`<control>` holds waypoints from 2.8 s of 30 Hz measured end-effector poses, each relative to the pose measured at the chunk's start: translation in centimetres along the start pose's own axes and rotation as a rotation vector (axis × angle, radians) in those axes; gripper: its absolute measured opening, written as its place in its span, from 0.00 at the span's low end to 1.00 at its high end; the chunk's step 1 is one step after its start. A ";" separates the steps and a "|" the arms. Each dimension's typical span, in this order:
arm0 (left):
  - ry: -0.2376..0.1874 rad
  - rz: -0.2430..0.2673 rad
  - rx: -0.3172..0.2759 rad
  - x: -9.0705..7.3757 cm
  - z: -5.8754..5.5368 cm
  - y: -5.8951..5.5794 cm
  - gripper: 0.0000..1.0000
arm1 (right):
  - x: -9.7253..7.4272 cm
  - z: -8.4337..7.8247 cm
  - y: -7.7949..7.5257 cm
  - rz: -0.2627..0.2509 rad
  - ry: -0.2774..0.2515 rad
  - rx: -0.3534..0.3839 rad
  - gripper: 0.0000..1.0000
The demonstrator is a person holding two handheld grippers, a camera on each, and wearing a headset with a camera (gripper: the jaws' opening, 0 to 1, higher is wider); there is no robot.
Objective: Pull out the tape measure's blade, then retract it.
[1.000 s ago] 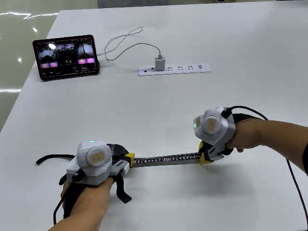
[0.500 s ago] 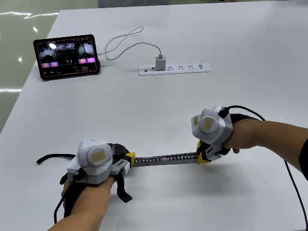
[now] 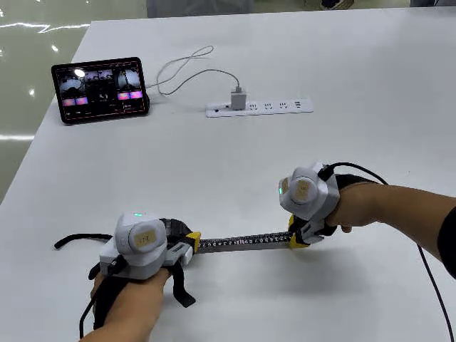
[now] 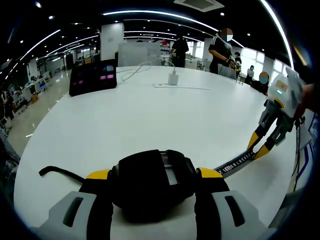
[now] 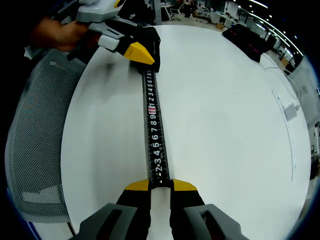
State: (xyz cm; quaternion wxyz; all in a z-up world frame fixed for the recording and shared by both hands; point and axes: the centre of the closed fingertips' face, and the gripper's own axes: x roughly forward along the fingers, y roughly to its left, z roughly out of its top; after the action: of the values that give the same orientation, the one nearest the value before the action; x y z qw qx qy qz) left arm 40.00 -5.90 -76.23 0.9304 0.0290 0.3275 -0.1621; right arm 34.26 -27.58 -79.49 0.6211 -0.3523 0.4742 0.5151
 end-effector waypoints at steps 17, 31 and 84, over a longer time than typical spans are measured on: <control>0.001 -0.002 -0.002 0.0 0.0 0.0 0.62 | 0.2 0.7 0.1 0.007 -0.023 -0.012 0.09; -0.005 -0.002 0.000 0.0 0.0 -0.1 0.62 | 0.5 1.4 0.1 -0.002 -0.014 0.003 0.10; 0.000 -0.008 0.002 0.1 0.0 0.0 0.62 | 1.2 3.6 0.3 -0.002 -0.038 -0.032 0.10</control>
State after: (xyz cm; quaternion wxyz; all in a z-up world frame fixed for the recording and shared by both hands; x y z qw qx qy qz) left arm 40.07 -5.97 -76.30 0.9297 0.0288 0.3275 -0.1663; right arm 34.79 -23.85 -79.55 0.6248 -0.3530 0.4536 0.5284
